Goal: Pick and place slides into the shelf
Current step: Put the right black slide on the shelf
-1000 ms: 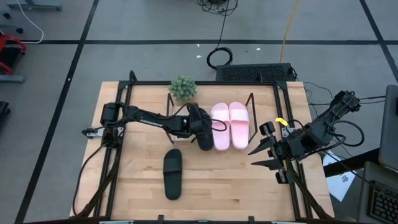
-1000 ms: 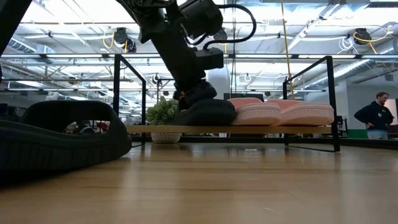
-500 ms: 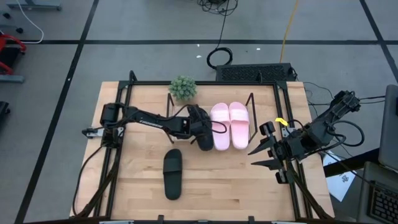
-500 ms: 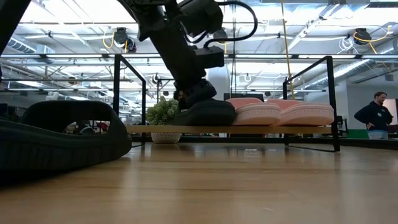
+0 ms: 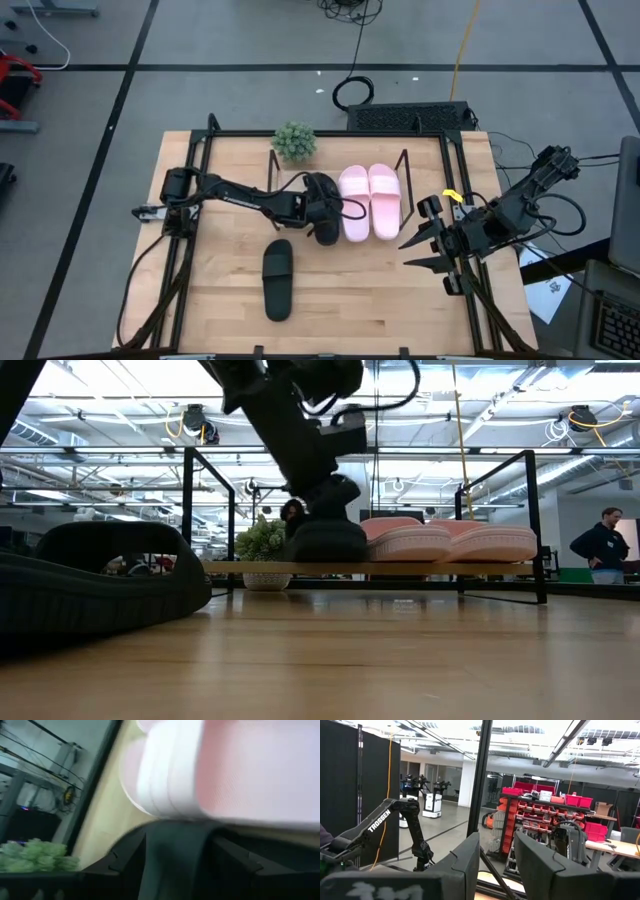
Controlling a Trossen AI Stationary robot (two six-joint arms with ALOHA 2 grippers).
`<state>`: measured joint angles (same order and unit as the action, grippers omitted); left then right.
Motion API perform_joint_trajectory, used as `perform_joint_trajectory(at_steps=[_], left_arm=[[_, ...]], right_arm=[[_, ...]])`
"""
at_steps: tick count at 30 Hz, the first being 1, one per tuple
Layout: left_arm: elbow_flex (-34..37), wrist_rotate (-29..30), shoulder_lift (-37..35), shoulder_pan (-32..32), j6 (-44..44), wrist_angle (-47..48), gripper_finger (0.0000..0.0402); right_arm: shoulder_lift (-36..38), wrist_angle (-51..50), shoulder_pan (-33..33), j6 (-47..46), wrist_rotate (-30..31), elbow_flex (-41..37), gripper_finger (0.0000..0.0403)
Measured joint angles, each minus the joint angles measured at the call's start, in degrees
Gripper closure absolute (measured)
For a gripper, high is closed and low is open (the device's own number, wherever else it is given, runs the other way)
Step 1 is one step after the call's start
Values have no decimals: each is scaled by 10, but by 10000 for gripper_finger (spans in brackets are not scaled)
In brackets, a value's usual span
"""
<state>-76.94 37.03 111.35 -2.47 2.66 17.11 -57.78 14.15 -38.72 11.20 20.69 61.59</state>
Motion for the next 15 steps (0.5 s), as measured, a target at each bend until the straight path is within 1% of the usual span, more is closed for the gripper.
perform_joint_trajectory(at_steps=[3,9,15], left_arm=[[-20,19,0,0,5,19,202],[-52,19,0,3,6,53,202],[-46,-9,-1,5,-15,70,202]], right_arm=[[0,-1,0,-1,0,0,292],[0,-3,0,-15,0,0,292],[0,-3,0,-16,-8,0,292]])
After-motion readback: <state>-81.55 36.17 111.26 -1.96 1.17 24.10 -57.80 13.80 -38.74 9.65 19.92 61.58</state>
